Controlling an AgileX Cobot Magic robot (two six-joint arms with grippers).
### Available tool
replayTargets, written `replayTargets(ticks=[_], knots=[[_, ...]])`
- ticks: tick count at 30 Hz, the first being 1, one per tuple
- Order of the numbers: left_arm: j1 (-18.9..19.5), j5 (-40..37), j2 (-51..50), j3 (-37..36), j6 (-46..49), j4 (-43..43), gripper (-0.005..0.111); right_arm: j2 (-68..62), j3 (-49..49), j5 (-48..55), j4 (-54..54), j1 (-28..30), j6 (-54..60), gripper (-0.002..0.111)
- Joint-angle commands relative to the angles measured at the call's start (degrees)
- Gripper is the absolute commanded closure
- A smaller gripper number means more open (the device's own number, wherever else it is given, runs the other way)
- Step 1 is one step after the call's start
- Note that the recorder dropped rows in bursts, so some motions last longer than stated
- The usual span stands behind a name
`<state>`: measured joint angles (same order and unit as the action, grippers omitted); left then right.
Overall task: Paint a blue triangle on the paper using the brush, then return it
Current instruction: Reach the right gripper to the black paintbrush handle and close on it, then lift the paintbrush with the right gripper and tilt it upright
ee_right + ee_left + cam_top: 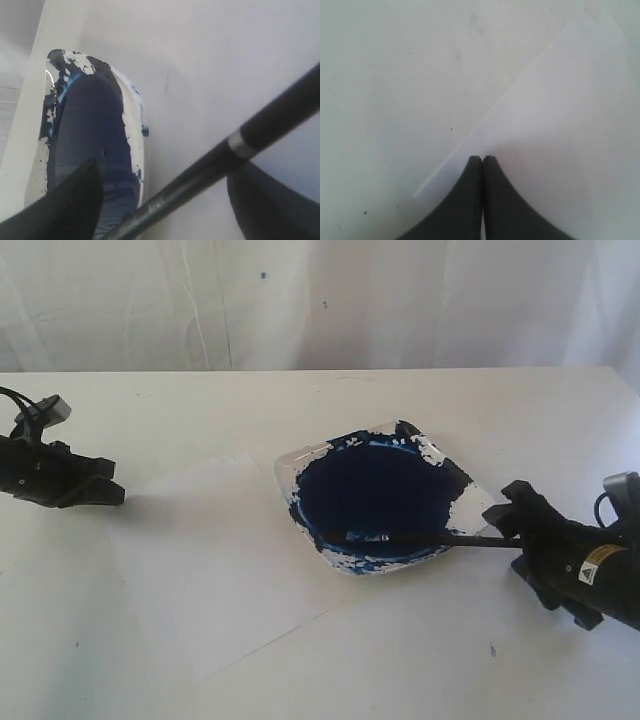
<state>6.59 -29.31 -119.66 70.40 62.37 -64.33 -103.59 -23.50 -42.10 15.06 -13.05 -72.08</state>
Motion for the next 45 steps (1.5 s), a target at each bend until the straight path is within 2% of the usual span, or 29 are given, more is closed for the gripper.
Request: replayTargets(ticks=[1, 9, 23, 30, 35, 45], knots=[[0.03, 1.51, 0.29, -0.67, -0.14, 0.16, 0.107, -1.94, -1.8, -1.94, -0.23, -0.07, -0.34, 0.045], [0.03, 2.32, 0.29, -0.67, -0.14, 0.16, 0.107, -4.6, -3.33, -1.79, -1.59, -0.07, -0.34, 0.068], [0.03, 2.7, 0.29, -0.67, 0.6, 0.16, 0.107, -5.96, -3.33, -1.93, -2.84, -0.07, -0.22, 0.098], [0.03, 2.7, 0.29, -0.67, 0.6, 0.16, 0.107, -5.96, -3.33, -4.91, -4.94, -0.07, -0.11, 0.104], [0.03, 2.7, 0.29, -0.67, 0.6, 0.16, 0.107, -5.96, -3.33, -10.62, -5.94, -0.07, 0.62, 0.108], [0.03, 2.58, 0.29, -0.67, 0.59, 0.16, 0.107, -5.96, -3.33, -23.92, -12.34, -0.07, 11.69, 0.108]])
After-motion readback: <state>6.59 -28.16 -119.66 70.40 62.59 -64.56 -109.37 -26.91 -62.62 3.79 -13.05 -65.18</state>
